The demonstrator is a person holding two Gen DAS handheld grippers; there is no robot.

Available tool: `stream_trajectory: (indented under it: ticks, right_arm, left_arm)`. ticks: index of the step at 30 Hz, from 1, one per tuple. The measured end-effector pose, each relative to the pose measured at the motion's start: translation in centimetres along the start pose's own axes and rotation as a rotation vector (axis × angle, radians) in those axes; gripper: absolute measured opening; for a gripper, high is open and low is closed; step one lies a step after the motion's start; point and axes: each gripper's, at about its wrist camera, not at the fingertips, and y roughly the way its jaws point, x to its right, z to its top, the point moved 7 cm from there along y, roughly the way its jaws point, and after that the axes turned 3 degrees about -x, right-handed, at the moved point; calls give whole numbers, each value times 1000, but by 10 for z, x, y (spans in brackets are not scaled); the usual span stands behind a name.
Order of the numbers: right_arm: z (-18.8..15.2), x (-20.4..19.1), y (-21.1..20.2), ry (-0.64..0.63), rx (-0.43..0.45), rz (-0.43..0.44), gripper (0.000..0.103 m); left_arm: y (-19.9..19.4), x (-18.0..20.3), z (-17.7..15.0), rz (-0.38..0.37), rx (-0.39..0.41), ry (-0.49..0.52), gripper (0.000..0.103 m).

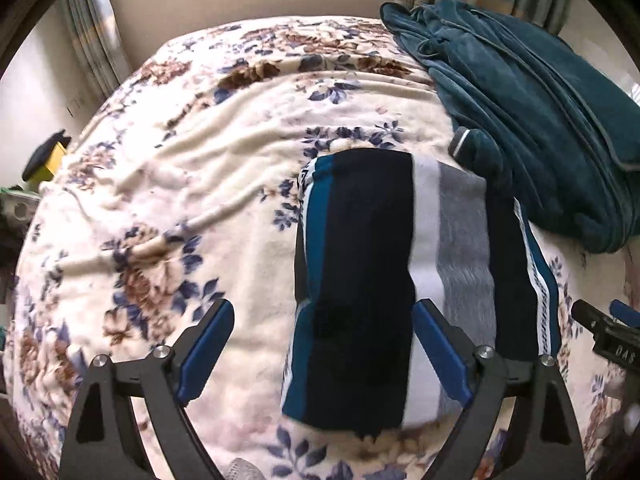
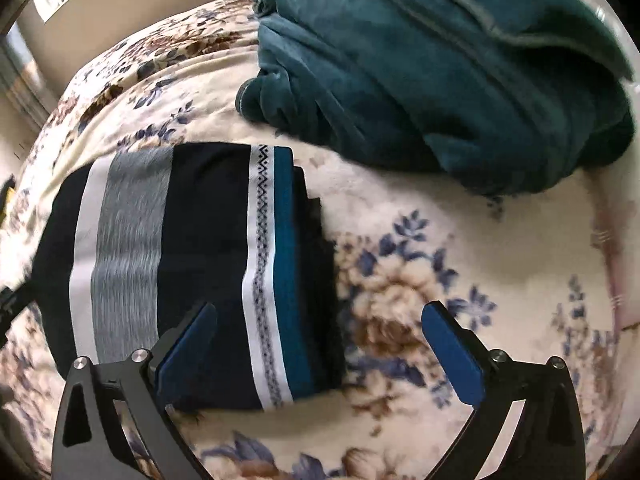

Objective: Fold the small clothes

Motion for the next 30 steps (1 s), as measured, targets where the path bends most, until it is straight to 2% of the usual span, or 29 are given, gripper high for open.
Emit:
stream_trajectory:
  ticks: [6, 10, 19, 30]
  right_arm:
    - [-34, -1, -63, -33, 78, -76, 103]
    - [-46, 1, -112, -30, 127, -78, 103]
    - [-73, 13, -240, -36, 235, -75, 103]
    - [-134, 25, -416, -21, 350, -41, 103]
  left_arm:
    - [-36, 12, -16, 17, 9, 13, 91]
    - [-71, 16, -23, 28, 28, 21, 91]
    - [-187, 17, -43, 10, 96, 2, 91]
    - [-345, 23, -79, -8, 193, 31, 91]
